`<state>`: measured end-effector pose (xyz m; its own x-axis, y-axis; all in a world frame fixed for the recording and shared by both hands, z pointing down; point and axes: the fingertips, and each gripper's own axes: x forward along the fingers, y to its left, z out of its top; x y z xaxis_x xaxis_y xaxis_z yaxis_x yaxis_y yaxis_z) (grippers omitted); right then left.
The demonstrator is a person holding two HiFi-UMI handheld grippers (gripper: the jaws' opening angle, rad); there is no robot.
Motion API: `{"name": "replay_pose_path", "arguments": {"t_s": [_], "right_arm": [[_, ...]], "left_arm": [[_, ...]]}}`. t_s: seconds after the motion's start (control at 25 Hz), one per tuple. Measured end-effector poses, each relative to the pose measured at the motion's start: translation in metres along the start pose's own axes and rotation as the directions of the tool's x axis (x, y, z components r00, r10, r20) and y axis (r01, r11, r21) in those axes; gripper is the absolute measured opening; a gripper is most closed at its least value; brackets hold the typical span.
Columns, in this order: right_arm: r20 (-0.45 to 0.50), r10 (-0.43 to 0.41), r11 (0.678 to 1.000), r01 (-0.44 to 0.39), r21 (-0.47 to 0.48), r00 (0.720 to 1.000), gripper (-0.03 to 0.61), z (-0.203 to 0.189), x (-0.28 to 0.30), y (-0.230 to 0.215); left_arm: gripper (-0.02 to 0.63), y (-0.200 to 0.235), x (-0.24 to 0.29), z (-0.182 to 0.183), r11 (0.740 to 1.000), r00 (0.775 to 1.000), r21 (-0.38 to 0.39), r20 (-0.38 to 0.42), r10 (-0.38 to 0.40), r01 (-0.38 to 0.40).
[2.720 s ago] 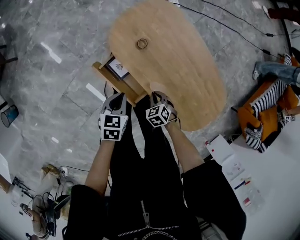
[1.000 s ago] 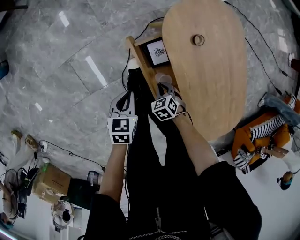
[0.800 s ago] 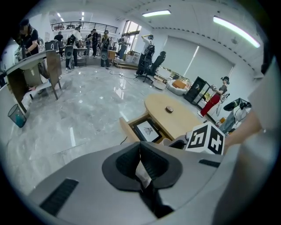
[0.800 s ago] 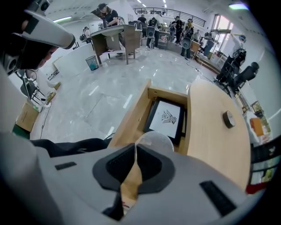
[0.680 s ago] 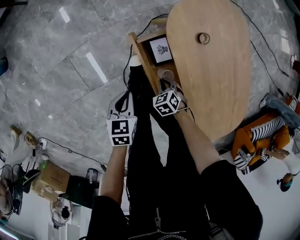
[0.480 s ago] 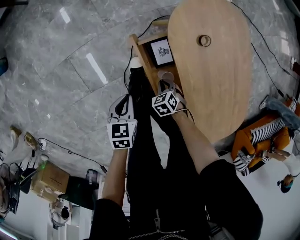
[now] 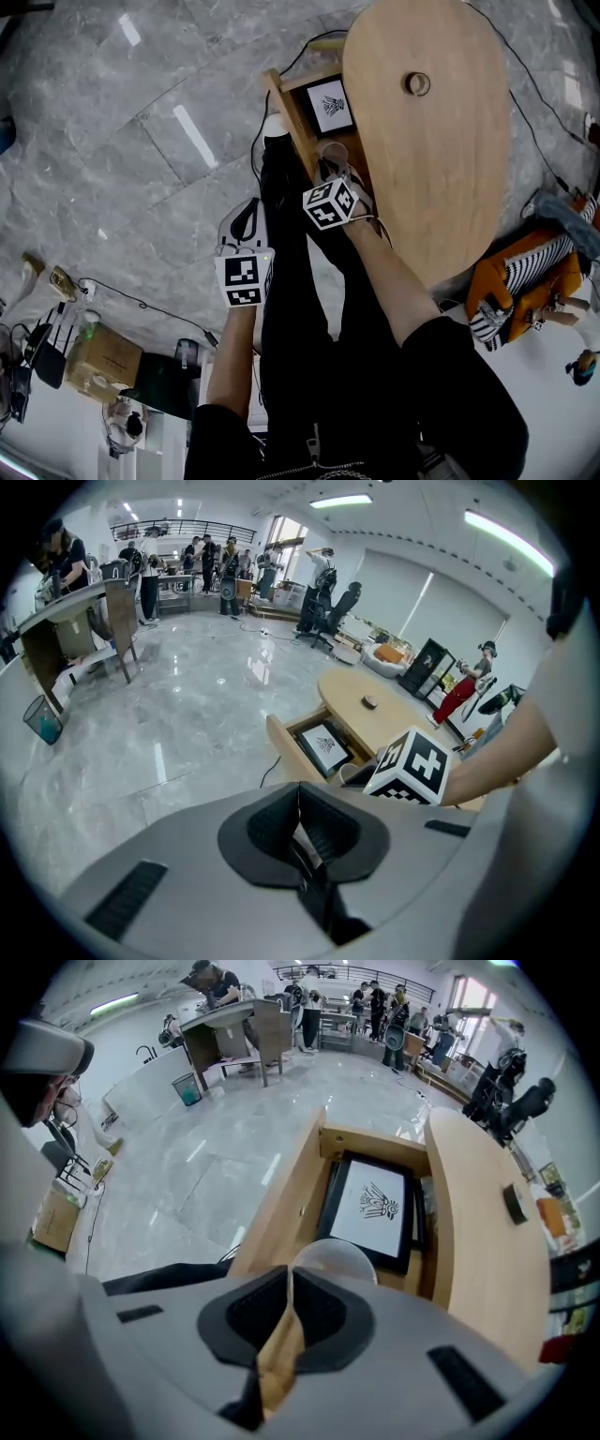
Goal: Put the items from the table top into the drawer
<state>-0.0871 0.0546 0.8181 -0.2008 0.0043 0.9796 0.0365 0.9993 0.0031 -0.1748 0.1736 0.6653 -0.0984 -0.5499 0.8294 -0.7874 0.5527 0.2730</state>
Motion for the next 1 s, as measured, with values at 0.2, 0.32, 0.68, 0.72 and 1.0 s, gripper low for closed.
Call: {"name": "replay_pose_path", "arguments": {"t_s": [0.2, 0.32, 0.68, 0.72, 1.0], "right_arm": [[0.005, 0.002, 1.000, -0.002, 0.017, 1.000, 0.025, -0.003, 0.000, 0.005], [0.014, 0.033, 0.998, -0.033, 0.056, 0.999, 0.044, -0.002, -0.001, 0.008], [0.041, 0.070, 0.991, -0.074, 0.112, 0.997, 0.055, 0.000, -0.014, 0.009], [0.045, 0.074, 0.990, -0.078, 0.120, 0.996, 0.055, 0.000, -0.017, 0.010], [0.116, 0.051, 0.970, -0.077, 0.231, 0.992, 0.055, -0.004, -0.046, 0.005]], "left_arm": [[0.014, 0.002, 0.002, 0.005, 1.000, 1.000, 0.011, -0.005, -0.003, 0.003], [0.014, 0.001, 0.003, 0.007, 1.000, 1.000, 0.023, -0.009, -0.014, 0.014], [0.014, -0.020, 0.013, 0.020, 0.993, 0.998, 0.097, -0.035, -0.060, 0.063], [0.014, -0.024, 0.014, 0.023, 0.991, 0.997, 0.109, -0.036, -0.067, 0.071], [0.014, -0.054, 0.022, 0.047, 0.972, 0.993, 0.203, -0.054, -0.107, 0.116]]}}
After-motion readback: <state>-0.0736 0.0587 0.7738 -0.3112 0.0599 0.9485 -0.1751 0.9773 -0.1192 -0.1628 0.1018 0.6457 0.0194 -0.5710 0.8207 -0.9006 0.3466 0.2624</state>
